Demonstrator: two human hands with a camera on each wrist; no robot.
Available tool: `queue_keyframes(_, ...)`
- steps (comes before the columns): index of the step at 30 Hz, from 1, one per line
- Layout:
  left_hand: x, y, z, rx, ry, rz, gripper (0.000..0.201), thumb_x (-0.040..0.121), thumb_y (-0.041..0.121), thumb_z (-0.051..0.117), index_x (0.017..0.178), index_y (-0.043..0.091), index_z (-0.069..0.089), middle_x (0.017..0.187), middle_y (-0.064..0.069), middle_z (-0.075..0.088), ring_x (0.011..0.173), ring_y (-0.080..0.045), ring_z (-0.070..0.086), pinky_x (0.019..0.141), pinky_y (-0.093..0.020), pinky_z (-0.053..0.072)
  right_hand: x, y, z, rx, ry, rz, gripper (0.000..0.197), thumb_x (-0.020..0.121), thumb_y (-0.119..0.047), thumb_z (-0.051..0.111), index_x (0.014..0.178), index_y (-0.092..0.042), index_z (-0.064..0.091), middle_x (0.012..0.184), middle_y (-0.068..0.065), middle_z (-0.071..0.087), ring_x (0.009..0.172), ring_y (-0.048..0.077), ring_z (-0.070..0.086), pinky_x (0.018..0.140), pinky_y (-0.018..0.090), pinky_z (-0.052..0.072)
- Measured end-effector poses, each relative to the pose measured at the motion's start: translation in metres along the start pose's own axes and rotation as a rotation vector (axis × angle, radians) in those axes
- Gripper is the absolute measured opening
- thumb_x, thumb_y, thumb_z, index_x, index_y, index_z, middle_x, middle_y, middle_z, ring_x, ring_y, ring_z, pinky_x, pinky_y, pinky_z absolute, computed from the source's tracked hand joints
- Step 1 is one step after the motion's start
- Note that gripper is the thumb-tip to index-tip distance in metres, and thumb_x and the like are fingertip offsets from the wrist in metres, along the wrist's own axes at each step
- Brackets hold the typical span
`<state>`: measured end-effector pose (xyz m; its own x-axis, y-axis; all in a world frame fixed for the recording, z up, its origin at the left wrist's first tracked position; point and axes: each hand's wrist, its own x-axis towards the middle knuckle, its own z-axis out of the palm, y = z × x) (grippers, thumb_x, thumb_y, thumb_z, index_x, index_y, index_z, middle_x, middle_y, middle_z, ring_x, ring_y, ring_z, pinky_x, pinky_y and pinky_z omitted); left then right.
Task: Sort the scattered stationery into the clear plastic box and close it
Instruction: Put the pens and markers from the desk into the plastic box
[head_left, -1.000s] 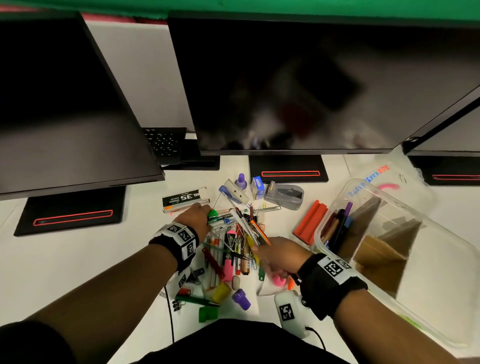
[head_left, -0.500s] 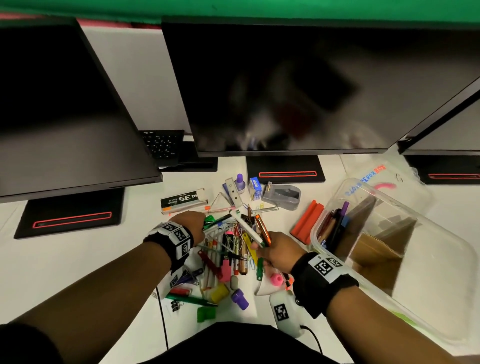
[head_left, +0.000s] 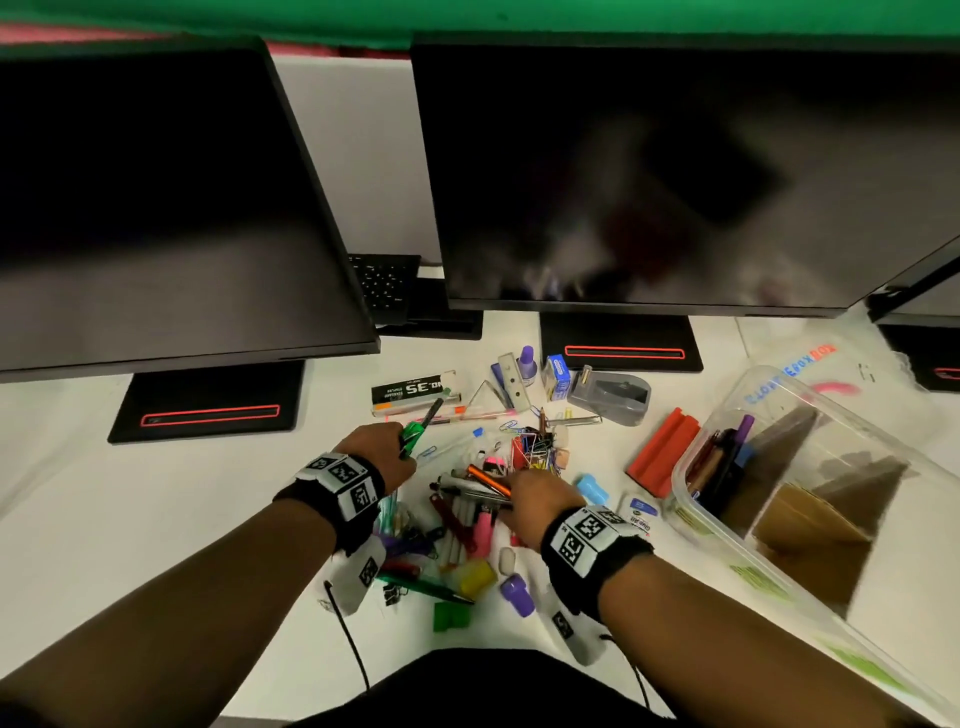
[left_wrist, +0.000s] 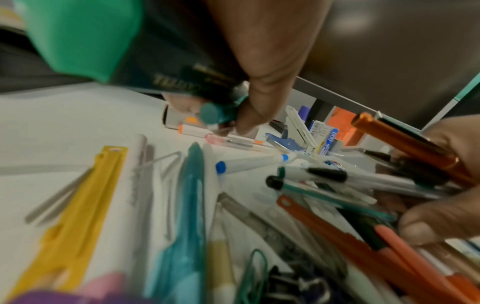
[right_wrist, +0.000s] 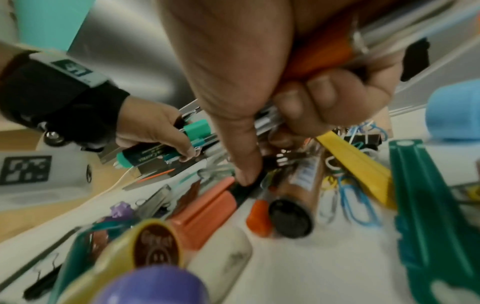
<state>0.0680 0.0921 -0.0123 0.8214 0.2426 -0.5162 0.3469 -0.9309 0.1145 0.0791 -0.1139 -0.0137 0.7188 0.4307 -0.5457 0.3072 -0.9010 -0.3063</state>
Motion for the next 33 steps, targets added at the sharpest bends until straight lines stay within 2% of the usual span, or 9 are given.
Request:
queue_keyframes(5, 0.002, 0.0, -0.001, -0.013, -0.009, 0.041, 0.019, 0.086, 0.032, 0.055, 0.092, 0.016, 0.047, 0.112, -0.011, 0.062, 0.104, -0.029, 0.058, 0.08, -0.03, 0.044, -0.022, 0.006, -0.025, 0.135, -0.067, -0.019, 0.015, 0.081, -0.025, 0.056, 0.086, -0.011, 0.06, 0.077, 0.006, 0.058, 0.075, 0.023, 0.058, 0.058, 0.023, 0.041)
queue_keyframes(7, 0.004, 0.005, -0.001, -0.032, -0.015, 0.062, 0.021, 0.085, 0.031, 0.056, 0.098, 0.015, 0.051, 0.111, -0.01, 0.063, 0.104, -0.029, 0.059, 0.08, -0.03, 0.044, -0.031, 0.01, -0.036, 0.184, -0.122, 0.016, 0.014, 0.078, -0.024, 0.059, 0.073, -0.011, 0.06, 0.069, 0.005, 0.055, 0.064, 0.02, 0.053, 0.049, 0.021, 0.037)
queue_keyframes(9, 0.008, 0.013, -0.001, -0.06, -0.015, 0.088, 0.03, 0.083, 0.031, 0.06, 0.107, 0.014, 0.054, 0.113, -0.01, 0.064, 0.104, -0.028, 0.06, 0.082, -0.029, 0.045, -0.041, 0.015, -0.046, 0.235, -0.155, 0.038, 0.021, 0.08, -0.023, 0.058, 0.063, -0.012, 0.053, 0.06, 0.002, 0.05, 0.054, 0.018, 0.047, 0.046, 0.021, 0.033)
queue_keyframes(13, 0.018, 0.031, -0.001, -0.034, 0.008, 0.115, 0.041, 0.083, 0.032, 0.062, 0.118, 0.013, 0.053, 0.124, -0.01, 0.061, 0.114, -0.028, 0.057, 0.091, -0.03, 0.045, -0.067, 0.026, -0.066, 0.387, -0.09, 0.05, 0.025, 0.087, -0.022, 0.054, 0.064, -0.016, 0.048, 0.056, -0.003, 0.045, 0.045, 0.009, 0.041, 0.045, 0.021, 0.032)
queue_keyframes(16, 0.022, 0.037, 0.001, 0.034, 0.016, 0.125, 0.041, 0.084, 0.032, 0.061, 0.119, 0.012, 0.052, 0.124, -0.01, 0.061, 0.114, -0.027, 0.057, 0.093, -0.031, 0.046, -0.085, 0.038, -0.079, 0.711, -0.037, 0.114, 0.026, 0.088, -0.018, 0.054, 0.063, -0.017, 0.05, 0.049, -0.006, 0.05, 0.031, 0.002, 0.04, 0.04, 0.018, 0.034)
queue_keyframes(19, 0.022, 0.037, 0.004, 0.083, 0.02, 0.117, 0.039, 0.086, 0.03, 0.058, 0.12, 0.011, 0.051, 0.124, -0.012, 0.06, 0.114, -0.027, 0.057, 0.092, -0.03, 0.046, -0.097, 0.054, -0.087, 1.032, 0.053, 0.163, 0.037, 0.091, -0.014, 0.053, 0.053, -0.017, 0.053, 0.035, -0.005, 0.047, 0.028, 0.007, 0.038, 0.038, 0.022, 0.033)
queue_keyframes(23, 0.016, 0.038, -0.002, 0.069, -0.003, 0.104, 0.041, 0.085, 0.032, 0.058, 0.121, 0.014, 0.05, 0.125, -0.01, 0.06, 0.114, -0.026, 0.057, 0.091, -0.029, 0.047, -0.101, 0.072, -0.086, 1.326, 0.225, 0.277, 0.031, 0.09, -0.015, 0.053, 0.06, -0.006, 0.051, 0.041, 0.002, 0.046, 0.03, 0.012, 0.034, 0.036, 0.019, 0.03)
queue_keyframes(28, 0.001, 0.049, -0.035, -0.045, 0.06, 0.09, 0.052, 0.083, 0.031, 0.061, 0.13, 0.012, 0.047, 0.124, -0.013, 0.06, 0.114, -0.029, 0.056, 0.092, -0.03, 0.046, -0.108, 0.091, -0.084, 1.566, 0.364, 0.362, 0.03, 0.091, -0.005, 0.045, 0.061, -0.008, 0.05, 0.049, 0.005, 0.048, 0.037, 0.014, 0.043, 0.035, 0.018, 0.035)
queue_keyframes(33, -0.026, 0.088, -0.061, -0.234, 0.049, 0.239, 0.024, 0.081, 0.021, 0.066, 0.102, 0.013, 0.059, 0.086, -0.006, 0.063, 0.083, -0.025, 0.058, 0.07, -0.024, 0.042, -0.113, 0.109, -0.094, 1.681, 0.48, 0.487, 0.026, 0.092, 0.001, 0.039, 0.07, -0.004, 0.051, 0.057, 0.01, 0.045, 0.039, 0.018, 0.045, 0.037, 0.02, 0.042)
